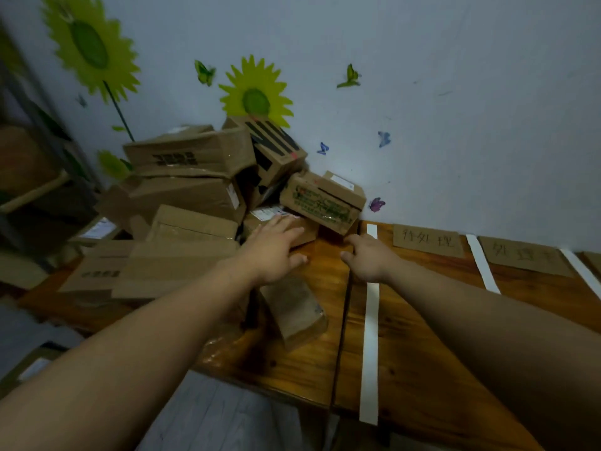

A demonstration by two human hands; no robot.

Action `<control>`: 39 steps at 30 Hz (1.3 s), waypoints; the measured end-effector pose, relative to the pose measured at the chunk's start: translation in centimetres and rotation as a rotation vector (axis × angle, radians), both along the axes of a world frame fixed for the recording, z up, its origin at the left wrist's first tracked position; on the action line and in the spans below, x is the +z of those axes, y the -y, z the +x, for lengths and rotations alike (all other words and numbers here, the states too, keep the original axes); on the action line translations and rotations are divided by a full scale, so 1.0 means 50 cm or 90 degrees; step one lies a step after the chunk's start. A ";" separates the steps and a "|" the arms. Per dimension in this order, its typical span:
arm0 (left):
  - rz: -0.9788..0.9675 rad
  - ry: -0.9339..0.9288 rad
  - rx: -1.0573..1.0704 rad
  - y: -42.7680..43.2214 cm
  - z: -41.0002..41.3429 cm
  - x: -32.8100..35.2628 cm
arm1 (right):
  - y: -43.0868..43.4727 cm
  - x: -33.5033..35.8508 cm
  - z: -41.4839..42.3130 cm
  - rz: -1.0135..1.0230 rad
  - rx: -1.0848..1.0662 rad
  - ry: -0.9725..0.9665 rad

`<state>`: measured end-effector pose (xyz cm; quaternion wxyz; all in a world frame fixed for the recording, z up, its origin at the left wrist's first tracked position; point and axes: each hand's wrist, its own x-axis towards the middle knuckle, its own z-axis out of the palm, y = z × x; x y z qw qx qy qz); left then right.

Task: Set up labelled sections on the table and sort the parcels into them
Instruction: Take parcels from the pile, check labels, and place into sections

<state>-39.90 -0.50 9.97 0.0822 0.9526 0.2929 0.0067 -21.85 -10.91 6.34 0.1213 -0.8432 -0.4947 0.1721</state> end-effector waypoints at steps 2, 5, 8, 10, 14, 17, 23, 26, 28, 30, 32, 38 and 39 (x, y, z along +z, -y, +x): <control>0.008 0.025 0.039 -0.014 -0.041 0.032 | -0.012 0.024 -0.034 0.016 0.008 -0.019; -0.001 0.084 0.131 -0.042 -0.137 0.070 | -0.039 0.045 -0.107 0.025 0.039 -0.066; -0.050 0.129 0.281 -0.087 -0.261 0.070 | -0.073 0.045 -0.207 0.037 0.060 -0.135; -0.089 0.111 0.422 -0.113 -0.334 0.044 | -0.098 0.038 -0.273 0.046 0.045 -0.205; -0.366 0.189 0.574 -0.106 -0.400 -0.018 | -0.134 0.015 -0.365 0.058 0.008 -0.372; -0.436 0.278 0.568 -0.093 -0.407 -0.044 | -0.141 -0.006 -0.394 0.066 -0.009 -0.406; -0.430 0.351 0.617 -0.088 -0.435 -0.055 | -0.128 0.004 -0.387 0.068 -0.034 -0.350; -0.470 0.379 0.641 -0.079 -0.443 -0.046 | -0.115 0.017 -0.385 0.069 -0.043 -0.343; -0.482 0.380 0.652 -0.075 -0.442 -0.040 | -0.105 0.025 -0.386 0.087 -0.049 -0.337; -0.478 0.368 0.647 -0.065 -0.440 -0.038 | -0.095 0.027 -0.386 0.096 -0.054 -0.333; -0.483 0.351 0.631 -0.057 -0.440 -0.044 | -0.081 0.028 -0.388 0.097 -0.060 -0.331; -0.514 0.318 0.629 -0.031 -0.453 -0.062 | -0.035 0.012 -0.390 0.080 -0.086 -0.327; -0.518 0.315 0.629 -0.025 -0.454 -0.065 | -0.029 0.009 -0.389 0.081 -0.088 -0.324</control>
